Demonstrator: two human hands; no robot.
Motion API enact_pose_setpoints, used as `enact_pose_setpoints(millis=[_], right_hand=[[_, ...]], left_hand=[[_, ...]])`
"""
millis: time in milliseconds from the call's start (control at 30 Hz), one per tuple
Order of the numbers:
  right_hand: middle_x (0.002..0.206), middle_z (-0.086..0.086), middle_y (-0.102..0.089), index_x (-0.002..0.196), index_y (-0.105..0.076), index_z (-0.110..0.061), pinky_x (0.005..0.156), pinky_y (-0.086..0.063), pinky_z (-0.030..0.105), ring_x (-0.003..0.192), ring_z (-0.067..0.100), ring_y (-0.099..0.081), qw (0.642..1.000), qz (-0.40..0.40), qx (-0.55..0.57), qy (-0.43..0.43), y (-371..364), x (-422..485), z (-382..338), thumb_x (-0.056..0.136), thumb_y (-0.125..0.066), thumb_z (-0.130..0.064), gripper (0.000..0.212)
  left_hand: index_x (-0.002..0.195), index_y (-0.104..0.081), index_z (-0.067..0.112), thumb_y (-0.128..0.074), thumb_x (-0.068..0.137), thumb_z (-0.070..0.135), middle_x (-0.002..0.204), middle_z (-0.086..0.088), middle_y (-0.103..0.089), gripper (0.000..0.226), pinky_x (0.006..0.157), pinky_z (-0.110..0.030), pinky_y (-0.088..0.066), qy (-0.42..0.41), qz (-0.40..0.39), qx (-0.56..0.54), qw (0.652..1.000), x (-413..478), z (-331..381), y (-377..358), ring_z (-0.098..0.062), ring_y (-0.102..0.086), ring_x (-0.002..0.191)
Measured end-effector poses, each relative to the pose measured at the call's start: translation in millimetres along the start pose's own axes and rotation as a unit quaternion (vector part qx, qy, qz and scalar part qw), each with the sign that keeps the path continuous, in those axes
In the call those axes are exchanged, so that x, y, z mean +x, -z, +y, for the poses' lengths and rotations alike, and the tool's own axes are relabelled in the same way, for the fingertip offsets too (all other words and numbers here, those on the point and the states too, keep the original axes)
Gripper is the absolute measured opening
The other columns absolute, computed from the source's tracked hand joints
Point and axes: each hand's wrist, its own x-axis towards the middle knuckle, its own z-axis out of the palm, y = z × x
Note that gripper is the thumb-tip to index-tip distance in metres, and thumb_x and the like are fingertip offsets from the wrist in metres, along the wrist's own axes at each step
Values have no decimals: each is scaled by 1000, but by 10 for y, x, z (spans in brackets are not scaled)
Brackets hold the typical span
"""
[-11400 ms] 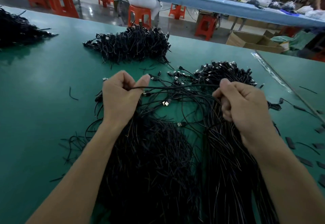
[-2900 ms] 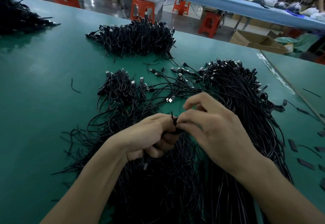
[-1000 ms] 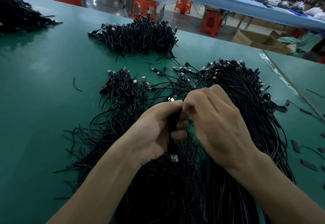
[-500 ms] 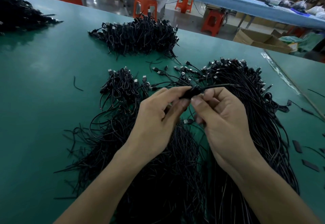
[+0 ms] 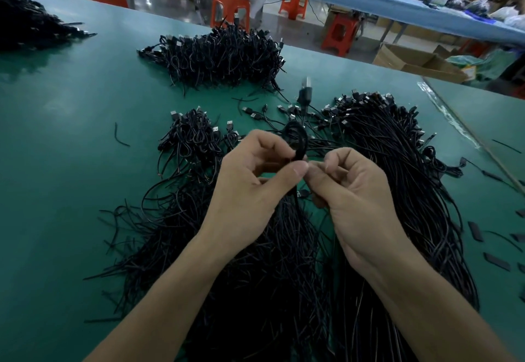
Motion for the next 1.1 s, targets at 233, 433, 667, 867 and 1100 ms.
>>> enact_pose_setpoints(millis=[233, 433, 667, 867, 1100], right_hand=[[73, 2, -61, 74, -41, -19, 50, -39, 19, 61, 9, -45, 999, 0, 29, -44, 75, 26, 6, 92, -62, -1, 34], [66, -7, -59, 74, -40, -18, 55, -42, 18, 59, 8, -45, 999, 22, 37, -11, 102, 54, -10, 92, -60, 5, 36], [80, 4, -61, 74, -40, -14, 69, -51, 17, 71, 4, -59, 995, -17, -21, 95, 49, 5, -136, 89, -62, 4, 32], [76, 22, -56, 72, -39, -16, 72, -52, 34, 70, 25, -54, 990, -47, -100, 86, 27, -74, -40, 90, -63, 7, 38], [60, -4, -53, 70, -35, -15, 50, -39, 11, 50, 1, -44, 998, -12, -56, 17, 144, 34, -7, 90, -59, 12, 42]], left_hand=[[109, -66, 28, -78, 81, 11, 102, 9, -72, 35, 81, -38, -54, -64, 9, 111, 992, -24, -19, 7, -17, -67, 101], [89, -79, 14, -63, 81, -8, 87, -3, -53, 28, 64, -22, -41, -183, -1, 229, 956, -53, -89, -33, -14, -52, 81], [87, -65, 32, -39, 87, 26, 76, 5, -57, 27, 59, -26, -39, -19, -50, 124, 991, -88, -32, -63, -12, -50, 68], [96, -76, 24, -32, 100, 50, 92, -4, -70, 51, 76, -31, -48, 95, -47, 0, 994, -4, 73, 13, -26, -61, 89], [114, -72, 32, -59, 88, 44, 99, 1, -53, 32, 69, -23, -41, 4, -88, 51, 995, -70, 94, -14, -10, -48, 88]])
